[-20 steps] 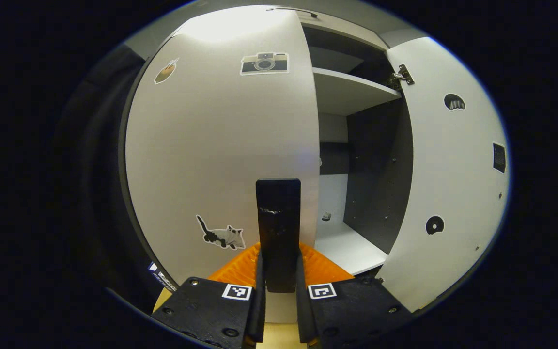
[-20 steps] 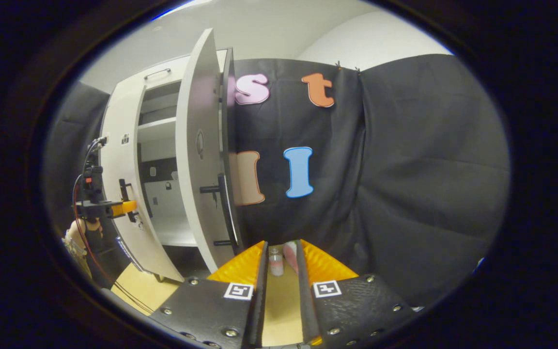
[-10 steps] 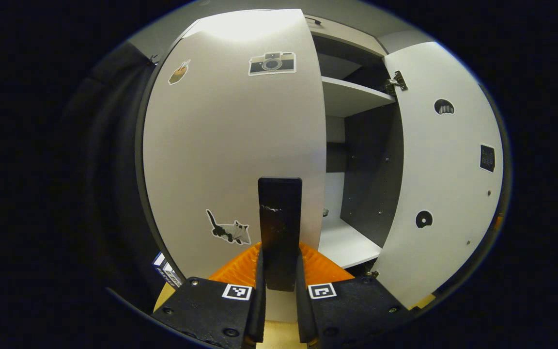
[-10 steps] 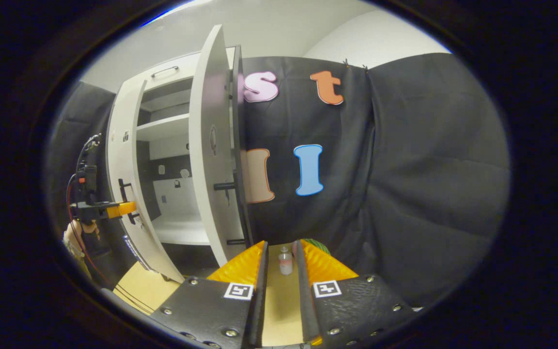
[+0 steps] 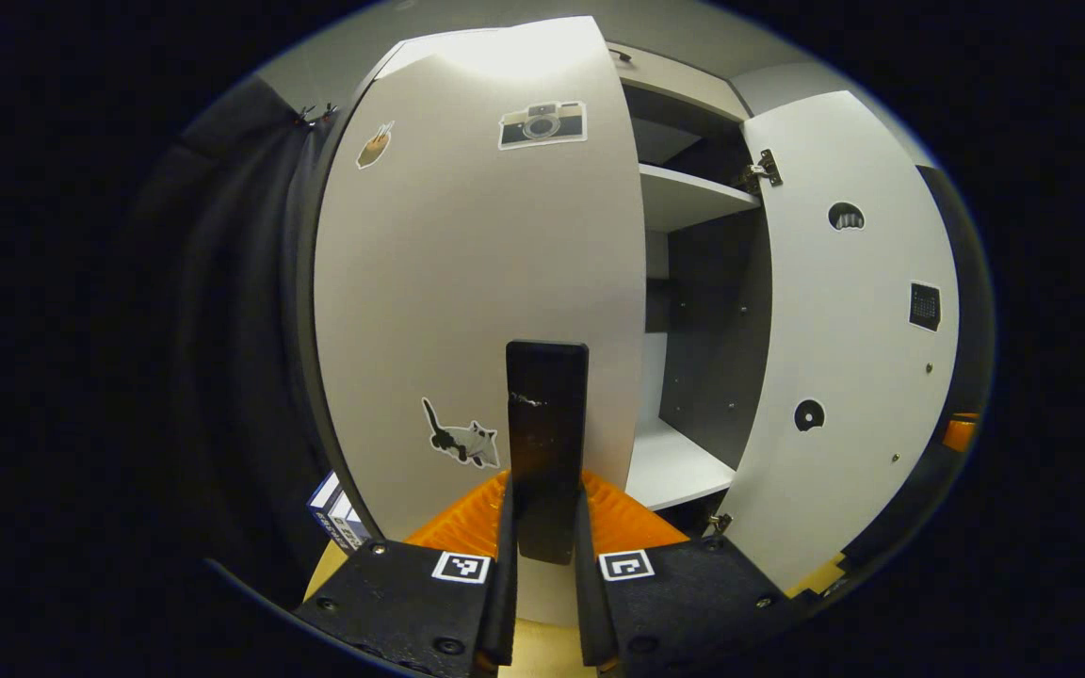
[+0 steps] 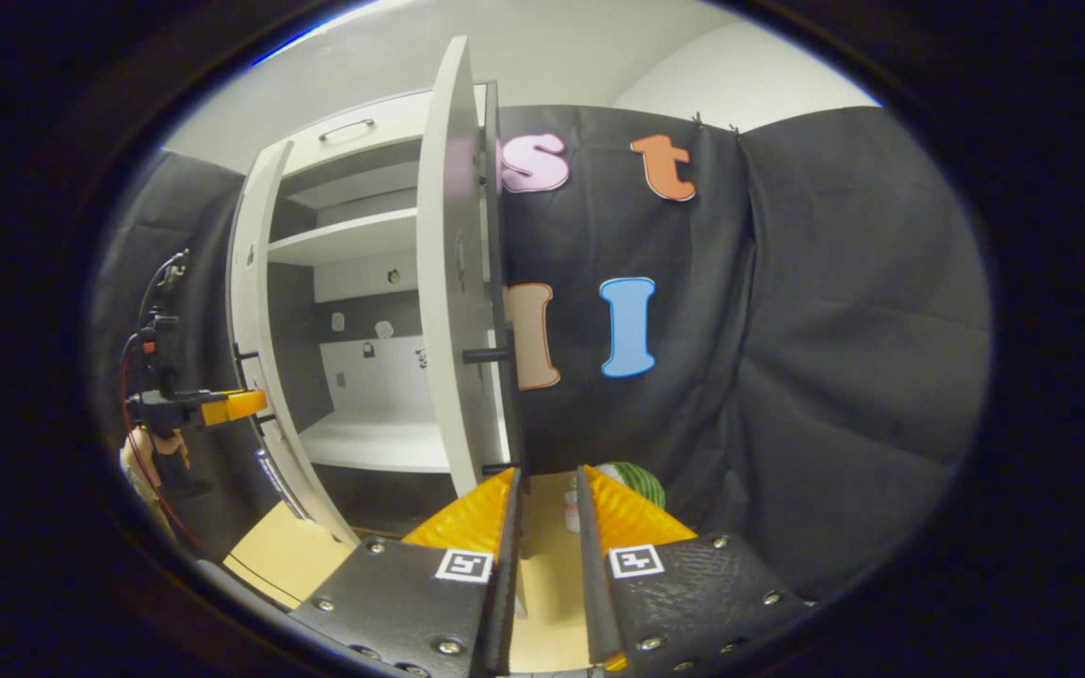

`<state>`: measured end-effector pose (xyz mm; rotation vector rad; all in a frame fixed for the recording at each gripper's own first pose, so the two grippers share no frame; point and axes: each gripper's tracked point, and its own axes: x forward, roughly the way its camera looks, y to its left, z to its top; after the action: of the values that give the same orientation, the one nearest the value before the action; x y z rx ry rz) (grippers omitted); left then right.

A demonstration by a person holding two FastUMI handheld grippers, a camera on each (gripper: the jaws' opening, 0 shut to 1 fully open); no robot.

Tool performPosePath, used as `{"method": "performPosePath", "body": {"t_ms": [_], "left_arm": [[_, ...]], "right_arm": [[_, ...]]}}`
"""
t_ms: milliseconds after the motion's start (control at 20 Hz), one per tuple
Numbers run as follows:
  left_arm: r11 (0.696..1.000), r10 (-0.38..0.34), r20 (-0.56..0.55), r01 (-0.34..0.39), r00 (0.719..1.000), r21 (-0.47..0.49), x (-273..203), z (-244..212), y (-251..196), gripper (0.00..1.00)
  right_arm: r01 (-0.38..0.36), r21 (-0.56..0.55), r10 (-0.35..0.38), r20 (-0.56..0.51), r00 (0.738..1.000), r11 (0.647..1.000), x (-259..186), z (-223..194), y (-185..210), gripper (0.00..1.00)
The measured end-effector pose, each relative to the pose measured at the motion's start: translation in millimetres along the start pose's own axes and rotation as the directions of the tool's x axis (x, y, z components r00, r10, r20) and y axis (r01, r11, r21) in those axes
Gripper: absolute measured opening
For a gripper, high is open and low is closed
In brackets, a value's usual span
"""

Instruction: Open the right door of the double-door shoe cabinet with the right hand, and open the left door with the left hand.

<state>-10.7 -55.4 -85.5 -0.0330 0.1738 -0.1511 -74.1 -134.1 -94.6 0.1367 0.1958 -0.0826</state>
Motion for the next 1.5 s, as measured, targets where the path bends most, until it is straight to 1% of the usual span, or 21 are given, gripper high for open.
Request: {"method": "performPosePath", "body": {"t_ms": [400,900,1000,1100,1500], "left_arm": [[1.000,-0.012,-0.001,0.012,1.000,-0.003,-20,-4,10,0.28],[1.000,-0.011,-0.004,0.010,1.000,-0.014,-45,-8,28,0.28],[1.000,-0.010,0.004,0.010,1.000,-0.024,-48,-7,31,0.25],[1.000,-0.011,-0.002,0.011,1.000,-0.021,-51,-9,34,0.25],[1.000,-0.022,-0.003,0.022,1.000,-0.023,-64,-11,46,0.25]], "right_arm": [[-0.034,0.010,0.034,0.004,0.999,0.999,1,-1,18,0.31],[-0.082,0.026,0.082,0.017,0.996,0.996,15,2,38,0.31],[-0.091,0.027,0.090,0.020,0.996,0.996,19,2,42,0.31],[-0.100,0.030,0.100,0.018,0.995,0.994,22,2,45,0.31],[-0.101,0.051,0.100,0.017,0.995,0.994,26,1,47,0.31]]}}
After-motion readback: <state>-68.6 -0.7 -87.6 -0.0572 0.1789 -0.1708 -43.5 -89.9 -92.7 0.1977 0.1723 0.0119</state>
